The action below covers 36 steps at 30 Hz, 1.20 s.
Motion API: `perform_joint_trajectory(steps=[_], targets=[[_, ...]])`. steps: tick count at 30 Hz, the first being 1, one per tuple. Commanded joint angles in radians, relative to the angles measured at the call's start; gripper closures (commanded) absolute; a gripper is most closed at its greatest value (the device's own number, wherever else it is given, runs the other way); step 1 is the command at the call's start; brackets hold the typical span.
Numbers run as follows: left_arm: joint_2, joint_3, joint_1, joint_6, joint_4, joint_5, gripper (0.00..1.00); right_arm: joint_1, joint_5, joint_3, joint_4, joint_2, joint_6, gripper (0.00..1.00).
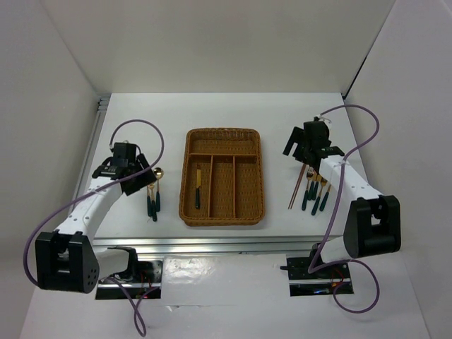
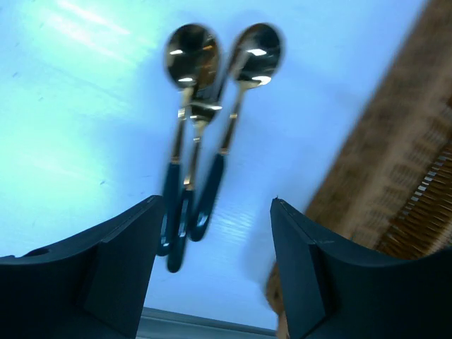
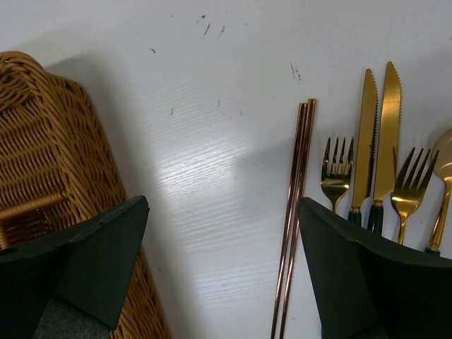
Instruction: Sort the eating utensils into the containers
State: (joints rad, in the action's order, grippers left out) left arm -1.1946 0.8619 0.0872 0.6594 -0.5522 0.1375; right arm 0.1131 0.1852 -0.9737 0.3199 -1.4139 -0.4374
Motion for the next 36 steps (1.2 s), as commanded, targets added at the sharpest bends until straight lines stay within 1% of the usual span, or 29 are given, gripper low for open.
perform_joint_trajectory(steps=[1, 3, 5, 6, 8, 9, 14, 16, 22, 25, 29, 34, 36], targets=[[-0.013, -0.055, -0.079, 0.023, 0.005, -0.056, 0.25, -0.007, 0.022, 0.009, 0.016, 0.027, -0.011, 0.06], [-0.03, -0.075, -0.122, 0.023, 0.014, -0.1, 0.25, -0.007, 0.013, 0.009, 0.007, 0.027, -0.011, 0.06], [-0.045, -0.086, -0.132, 0.032, 0.014, -0.115, 0.29, -0.007, 0.013, -0.002, 0.007, 0.027, -0.011, 0.06], [-0.054, -0.095, -0.132, 0.042, 0.014, -0.115, 0.29, -0.007, 0.013, -0.002, 0.007, 0.027, -0.011, 0.06], [-0.054, -0.104, -0.132, 0.042, 0.0, -0.085, 0.3, -0.007, 0.003, -0.002, -0.004, 0.018, -0.011, 0.06], [-0.054, -0.104, -0.132, 0.042, 0.0, -0.06, 0.32, -0.007, 0.003, -0.002, -0.004, 0.018, -0.011, 0.06], [-0.063, -0.124, -0.132, 0.069, -0.015, -0.021, 0.37, -0.007, -0.007, -0.011, -0.013, -0.025, -0.011, 0.06], [-0.074, -0.133, -0.132, 0.08, -0.015, 0.0, 0.37, -0.007, -0.007, -0.011, -0.013, -0.034, -0.001, 0.06], [-0.092, -0.143, -0.132, 0.08, -0.002, 0.01, 0.41, -0.007, -0.016, -0.022, -0.022, -0.053, 0.008, 0.06], [-0.105, -0.143, -0.113, 0.08, 0.008, 0.03, 0.42, -0.007, -0.016, -0.022, -0.031, -0.062, 0.008, 0.06], [-0.152, -0.118, -0.073, 0.08, -0.011, 0.092, 0.42, -0.007, -0.016, -0.022, -0.031, -0.071, 0.008, 0.06], [-0.217, -0.096, -0.063, 0.08, -0.011, 0.102, 0.43, -0.007, -0.016, -0.022, -0.031, -0.08, 0.008, 0.06], [-0.217, -0.096, -0.053, 0.08, -0.011, 0.102, 0.43, -0.007, -0.016, -0.022, -0.031, -0.08, 0.008, 0.06]])
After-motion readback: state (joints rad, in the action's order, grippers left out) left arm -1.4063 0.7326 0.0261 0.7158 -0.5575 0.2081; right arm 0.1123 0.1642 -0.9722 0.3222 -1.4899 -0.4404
